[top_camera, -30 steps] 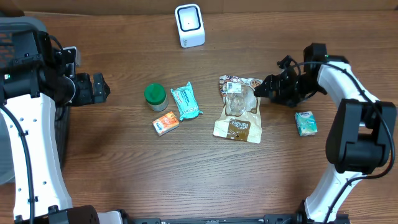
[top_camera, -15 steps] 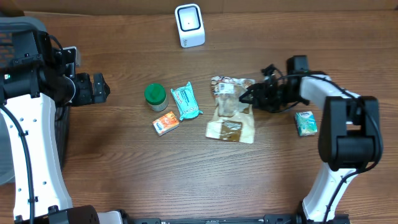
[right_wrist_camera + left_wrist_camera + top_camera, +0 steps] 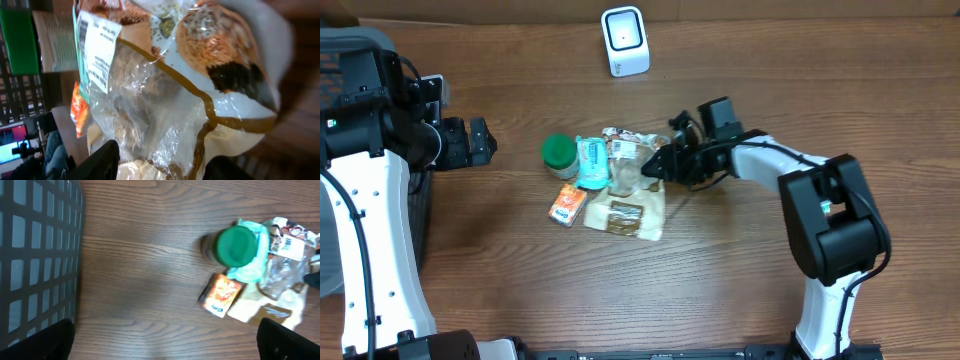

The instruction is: Scan the item barcode

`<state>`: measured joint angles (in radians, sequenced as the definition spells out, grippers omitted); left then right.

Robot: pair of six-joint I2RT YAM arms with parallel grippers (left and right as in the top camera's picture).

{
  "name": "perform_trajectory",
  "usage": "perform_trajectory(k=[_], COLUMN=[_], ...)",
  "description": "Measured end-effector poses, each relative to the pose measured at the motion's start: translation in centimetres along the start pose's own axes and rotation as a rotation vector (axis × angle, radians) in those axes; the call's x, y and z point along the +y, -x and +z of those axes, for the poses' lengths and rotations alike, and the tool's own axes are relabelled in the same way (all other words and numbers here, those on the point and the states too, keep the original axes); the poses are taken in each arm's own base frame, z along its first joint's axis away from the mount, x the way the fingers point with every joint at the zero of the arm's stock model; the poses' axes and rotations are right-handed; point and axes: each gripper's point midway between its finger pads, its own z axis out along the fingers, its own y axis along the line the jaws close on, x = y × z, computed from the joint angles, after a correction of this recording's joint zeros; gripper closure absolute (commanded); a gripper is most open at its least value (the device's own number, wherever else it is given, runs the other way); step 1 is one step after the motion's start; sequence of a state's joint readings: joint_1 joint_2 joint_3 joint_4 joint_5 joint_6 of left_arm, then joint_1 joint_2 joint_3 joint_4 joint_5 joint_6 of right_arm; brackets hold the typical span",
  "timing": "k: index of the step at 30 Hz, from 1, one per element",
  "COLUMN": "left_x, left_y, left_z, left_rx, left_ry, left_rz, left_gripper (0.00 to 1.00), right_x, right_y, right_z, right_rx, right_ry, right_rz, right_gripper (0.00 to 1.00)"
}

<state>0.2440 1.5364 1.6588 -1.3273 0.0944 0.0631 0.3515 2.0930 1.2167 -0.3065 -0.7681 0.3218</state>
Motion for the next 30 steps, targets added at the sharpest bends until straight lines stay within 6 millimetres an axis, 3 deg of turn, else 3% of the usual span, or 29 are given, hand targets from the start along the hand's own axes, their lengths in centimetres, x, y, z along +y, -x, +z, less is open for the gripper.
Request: perform_trajectory(k=[8,18,21,26,30], left_x=[0.0,0.0,0.0,0.0,0.0], left_y=[0.0,0.0,0.0,0.0,0.0], left_z=[0.0,0.0,0.0,0.0,0.0], left_rx=[0.0,0.0,0.0,0.0,0.0], left_ry=[0.0,0.0,0.0,0.0,0.0], left_rz=[0.0,0.0,0.0,0.0,0.0], left_gripper=[0.0,0.0,0.0,0.0,0.0], right_x=[1.6,5.4,5.4,5.3,7.6], right_y=[0.2,1.6,1.4,1.0,0.4], right_z=[0.6,0.0,0.0,1.6,3.6], right_rx=[-0.001,-0.031,-0.022,-0.032,-0.046], right_ry=[0.078,0.269,0.27,0.197,0.19], right_rz=[0.004,-0.088,-0.076,-0.088,-0.176], right_gripper=[0.55,0.66,0.66,0.64,0.57])
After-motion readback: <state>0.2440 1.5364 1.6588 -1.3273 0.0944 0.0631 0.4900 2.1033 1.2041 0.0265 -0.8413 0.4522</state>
